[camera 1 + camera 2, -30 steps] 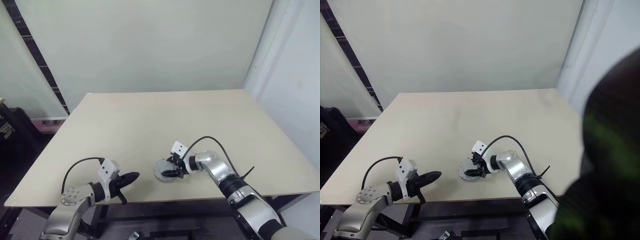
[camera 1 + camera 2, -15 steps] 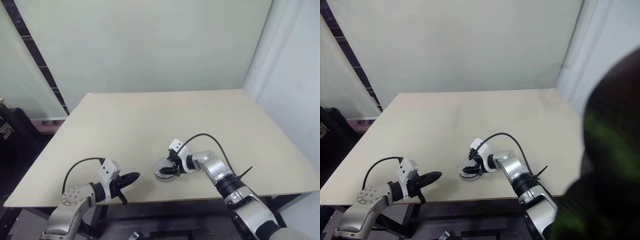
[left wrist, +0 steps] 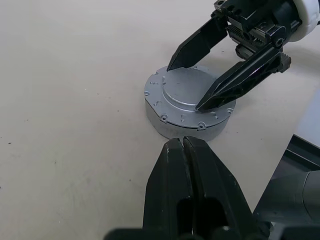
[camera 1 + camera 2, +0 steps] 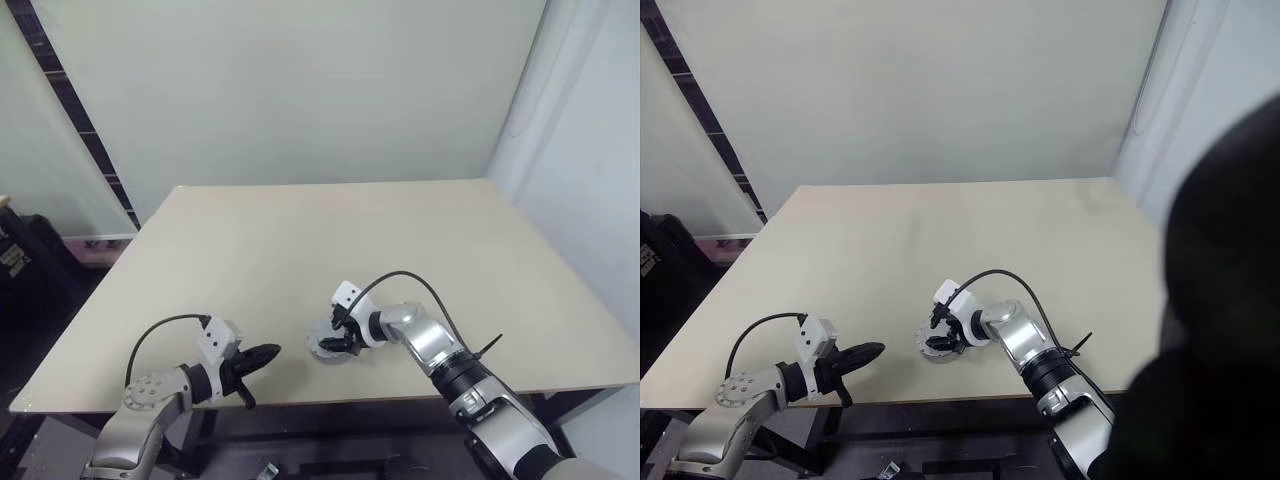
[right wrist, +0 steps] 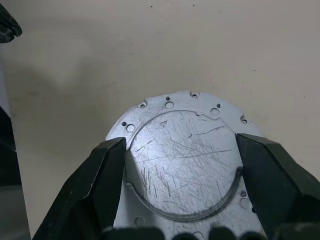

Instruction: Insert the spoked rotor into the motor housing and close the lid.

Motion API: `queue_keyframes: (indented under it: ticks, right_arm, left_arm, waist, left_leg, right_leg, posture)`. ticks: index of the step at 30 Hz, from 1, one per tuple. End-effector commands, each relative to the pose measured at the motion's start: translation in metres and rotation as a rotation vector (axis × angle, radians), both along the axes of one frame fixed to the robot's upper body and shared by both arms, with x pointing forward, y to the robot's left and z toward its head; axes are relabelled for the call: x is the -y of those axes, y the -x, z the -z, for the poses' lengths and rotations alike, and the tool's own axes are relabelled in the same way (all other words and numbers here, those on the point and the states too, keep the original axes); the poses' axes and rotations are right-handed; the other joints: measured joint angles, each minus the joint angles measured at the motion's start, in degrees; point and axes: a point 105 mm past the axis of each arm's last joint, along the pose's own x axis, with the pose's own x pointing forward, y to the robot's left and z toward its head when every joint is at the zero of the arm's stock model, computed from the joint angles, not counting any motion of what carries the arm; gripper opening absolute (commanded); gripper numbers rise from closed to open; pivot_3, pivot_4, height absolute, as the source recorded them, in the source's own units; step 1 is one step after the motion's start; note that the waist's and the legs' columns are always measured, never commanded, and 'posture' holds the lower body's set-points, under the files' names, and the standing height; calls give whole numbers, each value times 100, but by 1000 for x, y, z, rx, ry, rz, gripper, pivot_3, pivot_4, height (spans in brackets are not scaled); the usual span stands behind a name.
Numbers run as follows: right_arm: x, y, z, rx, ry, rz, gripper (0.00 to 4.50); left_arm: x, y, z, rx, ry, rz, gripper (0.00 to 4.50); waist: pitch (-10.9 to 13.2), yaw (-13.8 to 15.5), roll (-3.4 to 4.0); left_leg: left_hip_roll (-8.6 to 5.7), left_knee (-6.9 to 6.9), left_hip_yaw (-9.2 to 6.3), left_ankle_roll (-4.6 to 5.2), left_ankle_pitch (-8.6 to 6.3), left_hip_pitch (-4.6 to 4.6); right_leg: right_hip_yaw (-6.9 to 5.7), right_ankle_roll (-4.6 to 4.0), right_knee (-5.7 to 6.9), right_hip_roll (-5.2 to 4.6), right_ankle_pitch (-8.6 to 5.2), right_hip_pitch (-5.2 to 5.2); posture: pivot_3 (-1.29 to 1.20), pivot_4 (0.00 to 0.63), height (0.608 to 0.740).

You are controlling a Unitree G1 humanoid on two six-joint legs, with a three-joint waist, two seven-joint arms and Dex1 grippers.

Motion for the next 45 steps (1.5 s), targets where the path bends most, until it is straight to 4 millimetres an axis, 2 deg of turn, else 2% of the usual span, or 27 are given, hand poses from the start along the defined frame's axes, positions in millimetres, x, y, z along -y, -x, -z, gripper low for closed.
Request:
queue_keyframes:
  ticks: [1, 17, 24, 27, 33, 45]
  right_arm:
    - [0, -1, -1, 16, 24, 8, 3259]
    - [11, -5, 9, -7, 99, 14, 3259]
    - [14, -7, 12, -13, 106, 22, 3259]
    - [14, -7, 13, -19, 106, 23, 3259]
    - [14, -6, 14, -23, 108, 23, 3259]
    - [16, -3, 14, -11, 122, -4, 3259]
  left_arm:
    - [5, -5, -13, 53, 2, 22, 0]
    - [7, -5, -12, 51, 5, 24, 0]
    - [17, -20, -14, 116, 10, 35, 0]
    - [25, -30, -9, 126, 30, 17, 0]
    - [37, -45, 11, 118, 40, 4, 0]
    - [59, -55, 36, 80, 10, 69, 0]
  waist:
    - [0, -1, 0]
    - [-1, 1, 0]
    - [-1, 13, 2]
    - [0, 11, 4]
    - [-2, 12, 3]
    - [-3, 22, 2]
  left_leg:
    - [0, 0, 0, 0, 0, 1]
    - [0, 1, 1, 1, 0, 15]
    - [-1, 3, 0, 1, 0, 48]
    - [-2, 0, 3, 0, 0, 86]
    - [-4, -1, -2, 0, -1, 88]
    - [-10, 0, -4, 0, 0, 86]
  right_leg:
    - [0, 0, 0, 0, 0, 1]
    - [0, -2, 1, 0, -1, 12]
    - [-1, -9, -2, 0, -6, 47]
    - [1, -9, -8, -2, -7, 85]
    - [0, -8, -8, -2, -7, 89]
    - [3, -5, -9, -3, -6, 91]
  posture:
    - [0, 0, 740]
    - [0, 0, 740]
    - [0, 0, 740]
    - [0, 0, 740]
    - [0, 0, 740]
    - [0, 0, 740]
